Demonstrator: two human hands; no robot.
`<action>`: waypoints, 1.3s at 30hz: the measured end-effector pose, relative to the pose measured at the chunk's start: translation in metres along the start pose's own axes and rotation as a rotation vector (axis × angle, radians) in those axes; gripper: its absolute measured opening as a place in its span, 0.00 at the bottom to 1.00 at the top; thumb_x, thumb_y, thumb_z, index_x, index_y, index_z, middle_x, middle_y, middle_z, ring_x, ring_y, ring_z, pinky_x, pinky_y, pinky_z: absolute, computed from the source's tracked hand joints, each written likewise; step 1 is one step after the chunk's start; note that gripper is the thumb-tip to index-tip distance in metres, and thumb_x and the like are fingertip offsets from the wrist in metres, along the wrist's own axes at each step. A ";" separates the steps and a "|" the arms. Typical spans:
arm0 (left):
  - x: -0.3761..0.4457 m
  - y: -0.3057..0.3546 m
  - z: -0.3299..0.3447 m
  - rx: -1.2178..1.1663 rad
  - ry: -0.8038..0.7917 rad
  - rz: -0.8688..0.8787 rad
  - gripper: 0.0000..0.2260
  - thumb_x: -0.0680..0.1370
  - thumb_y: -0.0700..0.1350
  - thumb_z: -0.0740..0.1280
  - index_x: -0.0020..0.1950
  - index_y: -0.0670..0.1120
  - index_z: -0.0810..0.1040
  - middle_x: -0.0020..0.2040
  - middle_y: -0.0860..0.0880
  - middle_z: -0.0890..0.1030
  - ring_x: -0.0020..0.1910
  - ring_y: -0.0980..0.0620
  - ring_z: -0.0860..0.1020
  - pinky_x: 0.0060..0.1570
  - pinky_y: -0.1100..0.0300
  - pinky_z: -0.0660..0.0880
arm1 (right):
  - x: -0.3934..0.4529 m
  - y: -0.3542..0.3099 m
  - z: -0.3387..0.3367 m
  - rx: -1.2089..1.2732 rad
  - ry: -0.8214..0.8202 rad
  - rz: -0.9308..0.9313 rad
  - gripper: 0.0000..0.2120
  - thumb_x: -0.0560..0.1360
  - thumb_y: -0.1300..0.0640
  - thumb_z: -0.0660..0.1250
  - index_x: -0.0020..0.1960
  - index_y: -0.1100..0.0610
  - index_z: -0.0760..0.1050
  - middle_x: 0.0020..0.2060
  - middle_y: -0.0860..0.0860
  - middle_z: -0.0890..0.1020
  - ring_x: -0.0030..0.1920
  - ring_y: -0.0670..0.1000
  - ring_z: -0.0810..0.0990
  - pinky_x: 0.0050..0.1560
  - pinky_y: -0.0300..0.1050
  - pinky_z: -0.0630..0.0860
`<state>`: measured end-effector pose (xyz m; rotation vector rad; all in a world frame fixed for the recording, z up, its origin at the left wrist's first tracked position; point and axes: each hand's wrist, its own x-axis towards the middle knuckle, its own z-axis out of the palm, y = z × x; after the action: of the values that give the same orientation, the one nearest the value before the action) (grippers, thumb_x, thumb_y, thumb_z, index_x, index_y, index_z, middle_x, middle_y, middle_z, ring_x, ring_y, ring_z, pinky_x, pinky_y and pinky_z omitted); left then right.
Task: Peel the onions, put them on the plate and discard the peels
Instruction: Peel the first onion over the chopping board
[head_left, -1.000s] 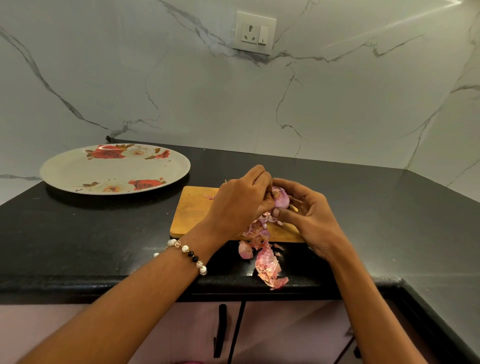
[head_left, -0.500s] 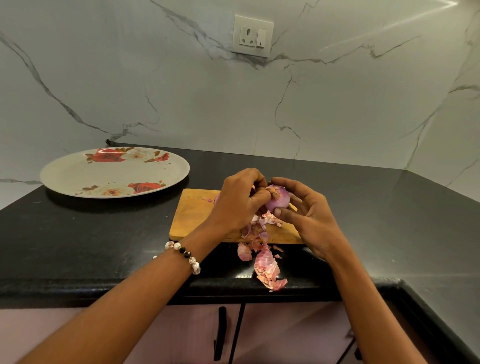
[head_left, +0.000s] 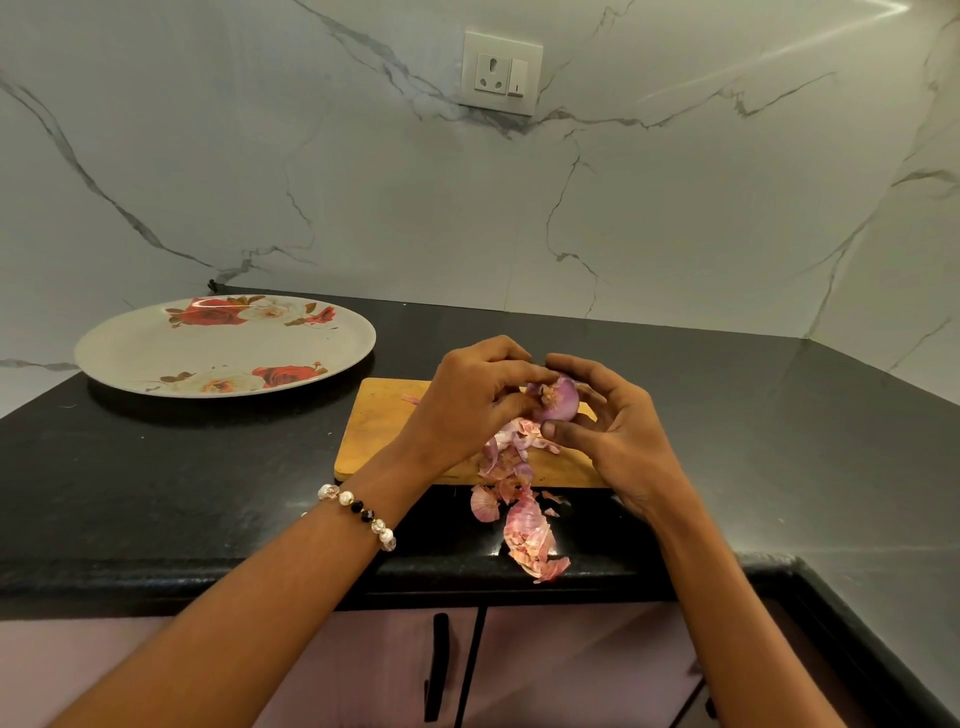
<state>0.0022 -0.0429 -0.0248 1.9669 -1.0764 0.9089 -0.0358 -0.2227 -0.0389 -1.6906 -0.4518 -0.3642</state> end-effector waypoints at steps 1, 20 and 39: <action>0.000 0.000 0.000 0.006 -0.006 0.005 0.11 0.71 0.38 0.74 0.54 0.41 0.83 0.47 0.45 0.82 0.44 0.56 0.78 0.46 0.75 0.73 | 0.000 0.000 0.000 -0.006 0.001 -0.001 0.29 0.67 0.75 0.74 0.63 0.55 0.76 0.58 0.49 0.82 0.59 0.48 0.81 0.54 0.42 0.80; -0.001 0.006 -0.004 -0.134 0.136 -0.204 0.08 0.72 0.41 0.73 0.50 0.41 0.84 0.43 0.47 0.85 0.39 0.57 0.81 0.41 0.69 0.78 | 0.001 0.001 0.001 -0.015 -0.020 -0.025 0.27 0.68 0.75 0.73 0.62 0.55 0.76 0.58 0.51 0.81 0.59 0.48 0.81 0.53 0.41 0.80; 0.004 0.005 -0.001 -0.502 0.175 -0.653 0.05 0.76 0.43 0.70 0.47 0.43 0.82 0.39 0.46 0.83 0.36 0.50 0.83 0.35 0.57 0.81 | 0.001 -0.001 0.003 0.017 -0.018 -0.065 0.28 0.68 0.74 0.74 0.61 0.50 0.77 0.59 0.48 0.81 0.61 0.50 0.80 0.57 0.46 0.80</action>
<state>-0.0007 -0.0454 -0.0203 1.6103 -0.4412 0.3898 -0.0358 -0.2196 -0.0381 -1.6667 -0.5226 -0.3911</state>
